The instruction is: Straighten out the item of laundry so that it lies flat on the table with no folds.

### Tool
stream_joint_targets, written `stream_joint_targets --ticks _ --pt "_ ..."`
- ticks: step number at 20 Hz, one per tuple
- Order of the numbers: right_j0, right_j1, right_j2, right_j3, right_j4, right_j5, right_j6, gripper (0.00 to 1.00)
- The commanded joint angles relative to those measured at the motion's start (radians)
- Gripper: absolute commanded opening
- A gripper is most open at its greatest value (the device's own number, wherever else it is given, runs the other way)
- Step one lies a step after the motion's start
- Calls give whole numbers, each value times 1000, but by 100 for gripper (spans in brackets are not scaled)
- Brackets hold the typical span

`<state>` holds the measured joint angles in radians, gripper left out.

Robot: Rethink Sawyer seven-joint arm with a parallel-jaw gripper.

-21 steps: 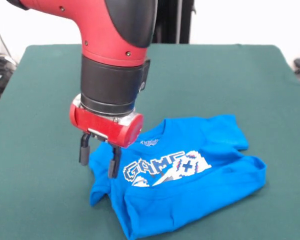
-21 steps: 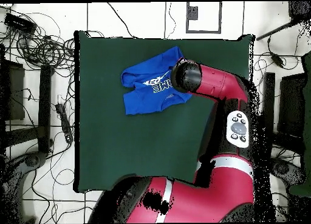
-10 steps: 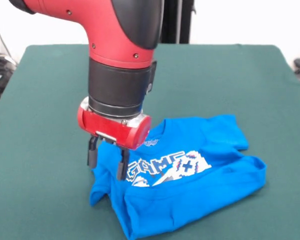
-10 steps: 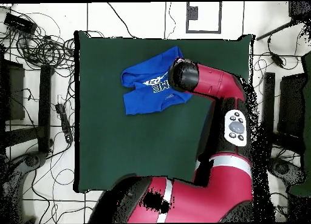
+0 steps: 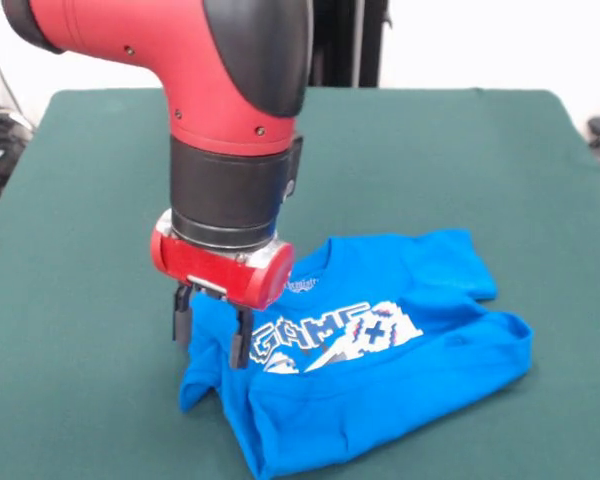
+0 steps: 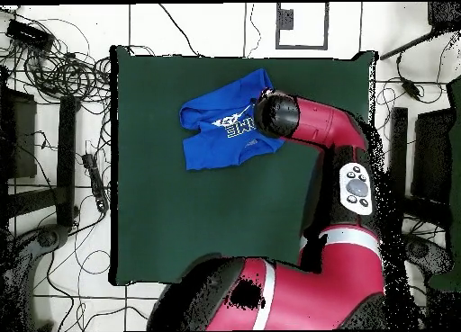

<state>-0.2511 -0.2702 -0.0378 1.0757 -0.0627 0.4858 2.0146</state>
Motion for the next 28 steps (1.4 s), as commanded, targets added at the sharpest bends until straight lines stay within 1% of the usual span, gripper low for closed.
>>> stream_joint_targets --ticks 1,12,17,21,22,25,26,28 --pt "-18 96 145 56 -67 -59 -85 100" --pt "-43 112 182 37 -123 -57 -74 100" --pt "-43 138 188 12 -138 -70 -60 100" --pt "-61 142 223 7 -171 -66 -110 100" --pt "-60 140 219 10 -173 -70 -92 0" --pt "-49 138 201 4 -168 -53 -71 0" --pt "-51 134 208 8 -162 -28 -77 0" --pt "-48 120 205 26 -147 -17 -42 0"
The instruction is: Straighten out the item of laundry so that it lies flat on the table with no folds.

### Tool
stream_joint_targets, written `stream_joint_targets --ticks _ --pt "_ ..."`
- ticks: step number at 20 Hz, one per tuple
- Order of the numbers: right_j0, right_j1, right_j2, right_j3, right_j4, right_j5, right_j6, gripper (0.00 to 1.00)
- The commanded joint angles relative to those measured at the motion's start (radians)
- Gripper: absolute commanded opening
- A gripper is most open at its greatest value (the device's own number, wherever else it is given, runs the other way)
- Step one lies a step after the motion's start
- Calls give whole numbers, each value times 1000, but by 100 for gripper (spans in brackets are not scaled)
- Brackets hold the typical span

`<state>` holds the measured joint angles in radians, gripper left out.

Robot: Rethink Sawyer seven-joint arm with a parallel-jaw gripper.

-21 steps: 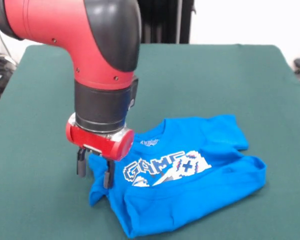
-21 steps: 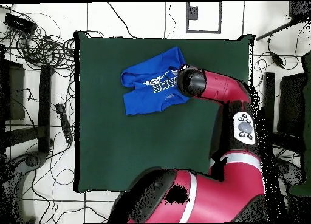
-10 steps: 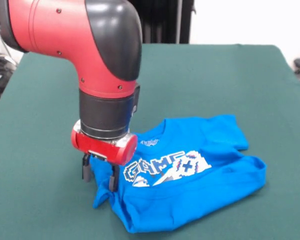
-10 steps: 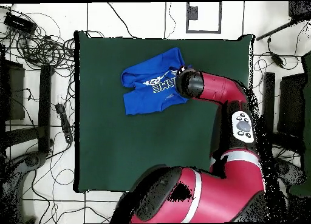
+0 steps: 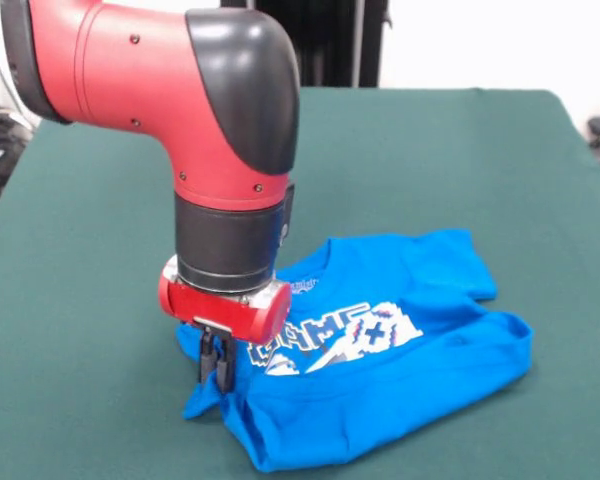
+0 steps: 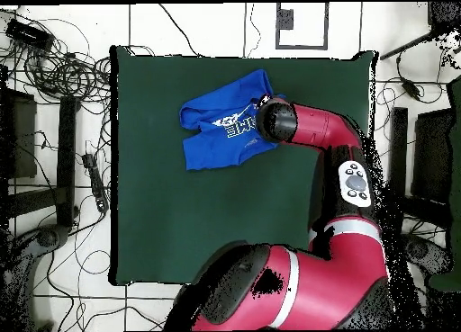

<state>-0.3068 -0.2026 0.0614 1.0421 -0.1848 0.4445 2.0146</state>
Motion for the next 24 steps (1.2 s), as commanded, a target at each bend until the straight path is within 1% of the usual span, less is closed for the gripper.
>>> stream_joint_targets --ticks 1,5,9,15,17,19,22,24 --pt "7 47 109 68 -21 29 -40 0" --pt "9 32 115 83 -14 38 -34 0" --pt "28 3 95 94 -6 69 -10 0" --pt "99 -126 26 177 23 153 84 0" --pt "133 -153 -5 181 30 185 119 0" --pt "192 -166 -74 158 23 216 181 0" --pt "274 -158 -169 112 19 267 267 0" --pt "314 -145 -212 82 29 299 305 0"
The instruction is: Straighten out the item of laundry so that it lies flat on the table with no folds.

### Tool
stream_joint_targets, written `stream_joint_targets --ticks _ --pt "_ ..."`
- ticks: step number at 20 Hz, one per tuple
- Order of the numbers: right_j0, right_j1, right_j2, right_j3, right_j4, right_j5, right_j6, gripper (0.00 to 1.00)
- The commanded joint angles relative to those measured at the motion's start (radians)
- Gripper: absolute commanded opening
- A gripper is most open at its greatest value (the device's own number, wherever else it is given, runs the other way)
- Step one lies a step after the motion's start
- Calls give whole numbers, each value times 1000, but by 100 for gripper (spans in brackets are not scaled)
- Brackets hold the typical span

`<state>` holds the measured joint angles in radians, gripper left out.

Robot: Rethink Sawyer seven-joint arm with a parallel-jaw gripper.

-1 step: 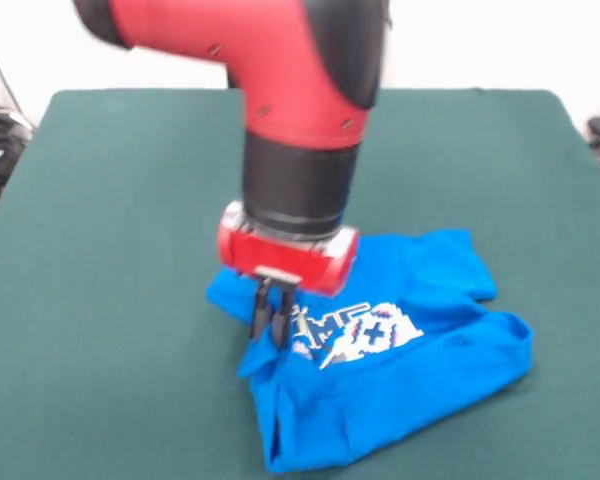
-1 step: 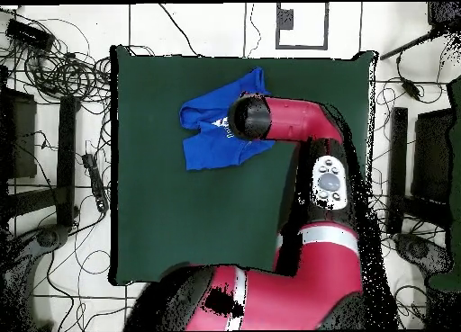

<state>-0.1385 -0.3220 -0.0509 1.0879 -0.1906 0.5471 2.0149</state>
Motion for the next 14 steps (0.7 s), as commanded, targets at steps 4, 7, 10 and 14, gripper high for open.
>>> stream_joint_targets --ticks 4,7,10,14 --pt "213 13 -174 -30 62 256 378 0" --pt "264 64 -229 -94 83 302 445 0" --pt "318 128 -294 -169 101 347 534 0" --pt "354 206 -342 -261 121 395 618 0"
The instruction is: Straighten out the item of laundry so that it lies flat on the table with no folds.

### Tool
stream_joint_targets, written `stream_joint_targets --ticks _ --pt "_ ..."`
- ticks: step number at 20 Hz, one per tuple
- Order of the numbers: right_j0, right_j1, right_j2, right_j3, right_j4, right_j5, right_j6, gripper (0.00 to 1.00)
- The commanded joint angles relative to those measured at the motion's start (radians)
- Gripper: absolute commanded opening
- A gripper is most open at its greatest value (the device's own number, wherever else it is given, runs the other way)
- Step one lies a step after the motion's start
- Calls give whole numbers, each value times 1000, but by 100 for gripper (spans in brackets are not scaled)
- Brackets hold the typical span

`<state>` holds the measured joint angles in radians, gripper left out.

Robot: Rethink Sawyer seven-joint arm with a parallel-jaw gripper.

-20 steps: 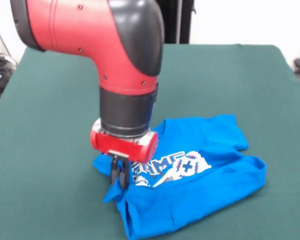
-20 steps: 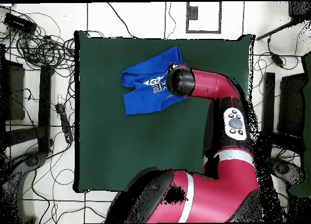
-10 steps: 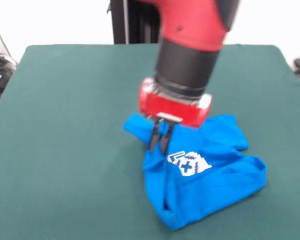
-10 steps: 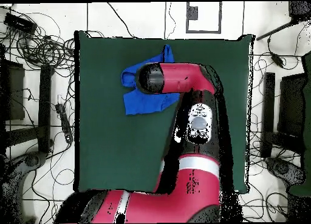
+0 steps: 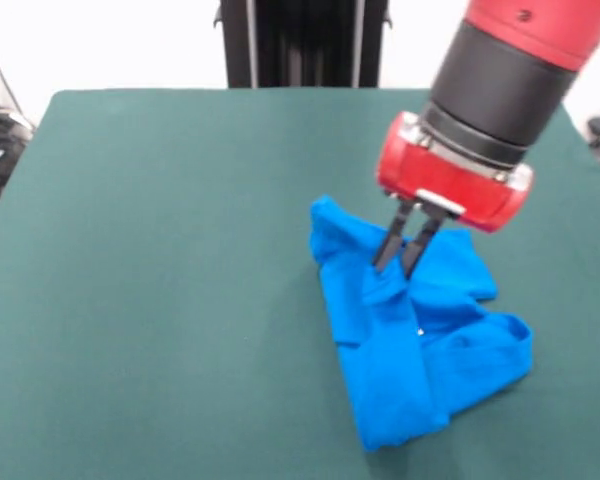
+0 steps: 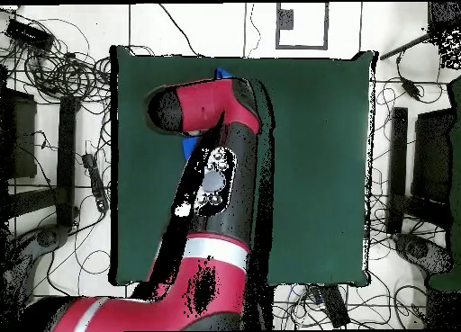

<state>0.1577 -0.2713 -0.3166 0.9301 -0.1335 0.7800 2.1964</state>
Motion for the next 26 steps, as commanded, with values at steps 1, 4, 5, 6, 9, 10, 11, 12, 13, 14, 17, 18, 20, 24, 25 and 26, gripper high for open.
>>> stream_joint_targets --ticks 1,4,5,6,9,10,11,12,13,14,17,18,20,24,25,26 --pt "59 170 -81 -121 66 167 447 0" --pt "60 208 -91 -168 69 176 473 0" --pt "59 218 -93 -179 68 177 478 0" --pt "59 223 -96 -187 68 180 482 0" --pt "61 246 -101 -215 70 187 498 0" --pt "60 250 -102 -221 72 188 498 0" --pt "60 254 -100 -226 73 188 501 0" --pt "62 257 -102 -234 75 195 507 0" --pt "64 269 -104 -249 78 203 516 0" --pt "70 284 -112 -270 82 217 531 0" --pt "90 343 -148 -354 95 270 593 0" --pt "94 363 -162 -384 99 290 612 0" --pt "98 396 -177 -432 111 311 641 0" --pt "107 436 -197 -486 133 333 687 0" --pt "106 446 -200 -498 138 335 693 0" --pt "105 451 -200 -509 144 340 699 0"
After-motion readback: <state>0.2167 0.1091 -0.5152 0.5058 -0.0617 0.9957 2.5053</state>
